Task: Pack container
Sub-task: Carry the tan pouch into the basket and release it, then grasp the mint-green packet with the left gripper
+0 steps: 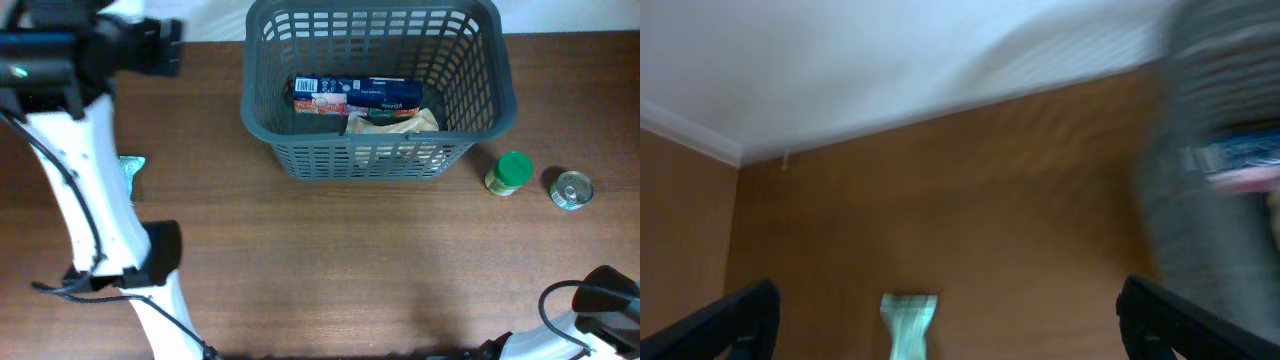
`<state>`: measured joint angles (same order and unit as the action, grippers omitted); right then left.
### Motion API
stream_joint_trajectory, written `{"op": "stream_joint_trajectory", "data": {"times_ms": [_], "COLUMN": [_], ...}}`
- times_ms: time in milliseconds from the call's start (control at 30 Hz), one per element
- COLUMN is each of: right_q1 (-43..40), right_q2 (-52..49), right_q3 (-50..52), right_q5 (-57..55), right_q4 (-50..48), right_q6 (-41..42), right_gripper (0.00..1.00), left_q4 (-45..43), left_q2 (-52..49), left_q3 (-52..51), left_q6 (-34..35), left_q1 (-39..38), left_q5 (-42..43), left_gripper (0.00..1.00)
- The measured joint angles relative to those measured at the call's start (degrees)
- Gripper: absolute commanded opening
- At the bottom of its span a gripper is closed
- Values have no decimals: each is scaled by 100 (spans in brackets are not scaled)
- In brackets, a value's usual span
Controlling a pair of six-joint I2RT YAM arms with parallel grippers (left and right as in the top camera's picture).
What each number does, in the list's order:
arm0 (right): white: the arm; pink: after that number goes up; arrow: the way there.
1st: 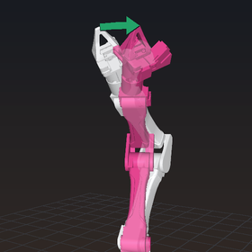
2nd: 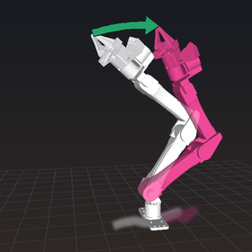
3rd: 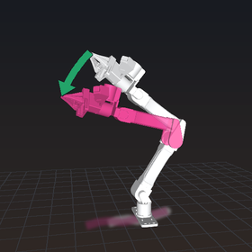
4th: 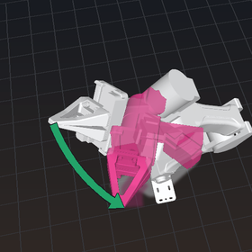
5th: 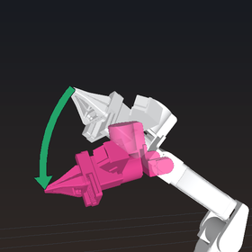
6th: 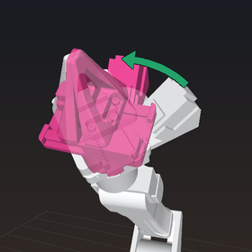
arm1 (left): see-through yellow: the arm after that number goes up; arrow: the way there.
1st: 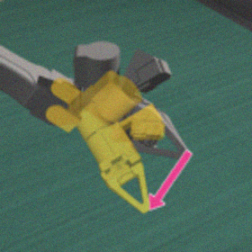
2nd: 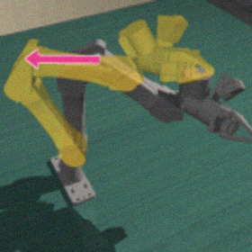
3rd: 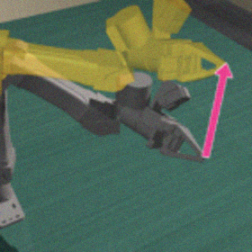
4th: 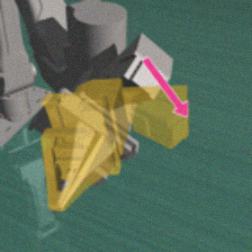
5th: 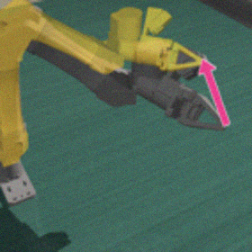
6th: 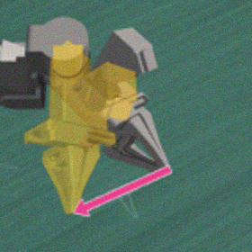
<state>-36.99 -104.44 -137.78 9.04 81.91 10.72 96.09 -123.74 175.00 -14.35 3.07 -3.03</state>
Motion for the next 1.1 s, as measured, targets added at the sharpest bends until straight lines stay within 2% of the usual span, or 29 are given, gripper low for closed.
{"op": "stream_joint_trajectory", "data": {"times_ms": [200, 300, 433, 667, 733, 900, 1100], "right_q1": [0, 0, 0, 0, 0, 0, 0], "right_q2": [0, 0, 0, 0, 0, 0, 0], "right_q3": [0, 0, 0, 0, 0, 0, 0], "right_q5": [0, 0, -2, 0, 0, 0, 0], "right_q4": [0, -2, 2, 0, 0, 0, 0], "right_q6": [2, 0, 2, 0, 0, 0, 0], "right_gripper": [99, 99, 99, 99, 99, 99, 99], "left_q4": [-52, -520, -1252, -2365, -2682, -3329, -3692], "left_q2": [-247, -291, -293, -313, -315, -315, -315], "left_q3": [-1443, -2555, -4271, -6223, -6575, -7187, -7532], "left_q6": [201, 221, 22, -398, -437, -474, -479], "left_q1": [1228, 1707, 2041, 2074, 2074, 2090, 2092], "left_q5": [17, 20, 22, 0, 0, -2, -2], "left_gripper": [99, 99, 99, 98, 95, 94, 89]}}
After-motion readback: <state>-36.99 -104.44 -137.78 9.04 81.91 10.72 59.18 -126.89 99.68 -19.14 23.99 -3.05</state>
